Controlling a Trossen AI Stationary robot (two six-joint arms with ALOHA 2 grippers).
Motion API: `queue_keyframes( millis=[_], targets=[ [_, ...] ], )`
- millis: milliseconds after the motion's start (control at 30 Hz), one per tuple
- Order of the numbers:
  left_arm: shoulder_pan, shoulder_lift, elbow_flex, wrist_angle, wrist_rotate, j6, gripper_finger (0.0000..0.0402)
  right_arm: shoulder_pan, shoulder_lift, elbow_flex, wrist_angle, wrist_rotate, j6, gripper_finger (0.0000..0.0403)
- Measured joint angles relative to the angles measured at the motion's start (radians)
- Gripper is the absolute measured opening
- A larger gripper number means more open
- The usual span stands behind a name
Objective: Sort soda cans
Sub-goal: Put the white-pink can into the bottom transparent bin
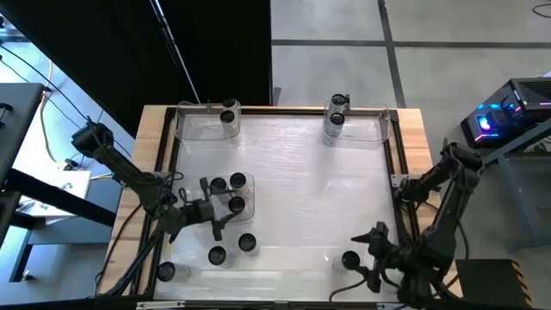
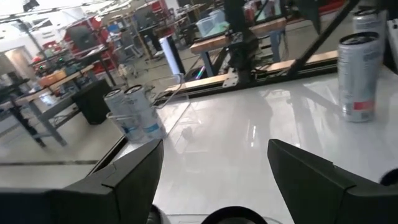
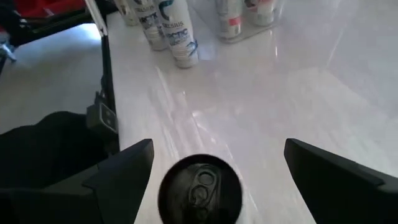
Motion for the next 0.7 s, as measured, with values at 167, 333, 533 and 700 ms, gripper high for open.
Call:
queue_keyframes(
  millis=[167, 333, 533, 700],
  targets=[
    [0.000, -0.001, 0.000, 0.009, -0.034, -0.016, 0.0282, 0.009, 0.033, -0.038, 0.079, 0.035, -0.003, 0.0357],
    [0.000, -0.001, 0.001, 0.017, -0.036, -0.016, 0.0282, 0.003, 0.047, -0.046, 0.122, 0.012, -0.013, 0.0357],
    [0.000, -0.001, 0.001, 0.017, -0.036, -0.017, 0.0282, 0.000, 0.070, -0.047, 0.121, -0.008, -0.016, 0.0357],
    [0.000, -0.001, 0.001, 0.016, -0.036, -0.017, 0.0282, -0.001, 0.098, -0.047, 0.120, -0.062, -0.024, 0.0357]
  ],
)
